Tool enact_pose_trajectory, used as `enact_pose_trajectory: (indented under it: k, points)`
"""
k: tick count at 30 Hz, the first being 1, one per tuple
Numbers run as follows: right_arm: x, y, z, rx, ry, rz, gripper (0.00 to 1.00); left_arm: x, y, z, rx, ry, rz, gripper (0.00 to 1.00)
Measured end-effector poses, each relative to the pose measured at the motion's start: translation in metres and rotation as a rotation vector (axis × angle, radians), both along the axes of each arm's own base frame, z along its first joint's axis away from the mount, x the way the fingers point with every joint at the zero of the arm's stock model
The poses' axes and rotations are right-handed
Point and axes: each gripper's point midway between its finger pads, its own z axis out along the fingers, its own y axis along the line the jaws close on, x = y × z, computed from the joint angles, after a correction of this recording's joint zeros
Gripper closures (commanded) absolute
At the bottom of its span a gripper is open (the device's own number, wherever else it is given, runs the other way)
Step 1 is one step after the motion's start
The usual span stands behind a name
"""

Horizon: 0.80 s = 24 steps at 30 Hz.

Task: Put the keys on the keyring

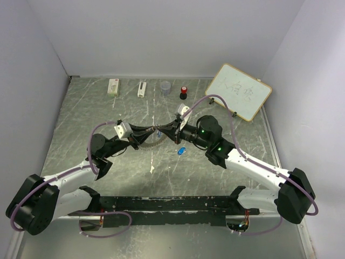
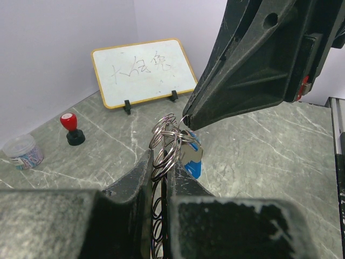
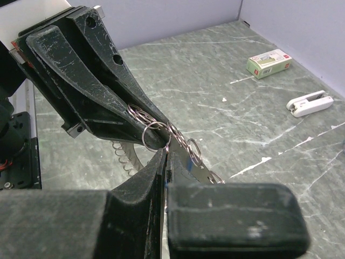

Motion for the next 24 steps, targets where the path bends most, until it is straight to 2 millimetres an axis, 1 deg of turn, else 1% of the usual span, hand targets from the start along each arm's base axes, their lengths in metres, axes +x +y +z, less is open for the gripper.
enact_pose_trajectory:
  k: [9, 24]
  points:
    - [0.0007, 0.0015, -0.0049, -0.009, 0.009, 0.003, 1.00, -0.0002, -0.0007, -0.0007, 0.001, 0.002, -0.002, 0.93]
    - [-0.0023, 0.0032, -0.0049, -0.008, 0.010, 0.019, 1.00, 0.0017, -0.0006, -0.0012, 0.002, 0.002, 0.009, 0.93]
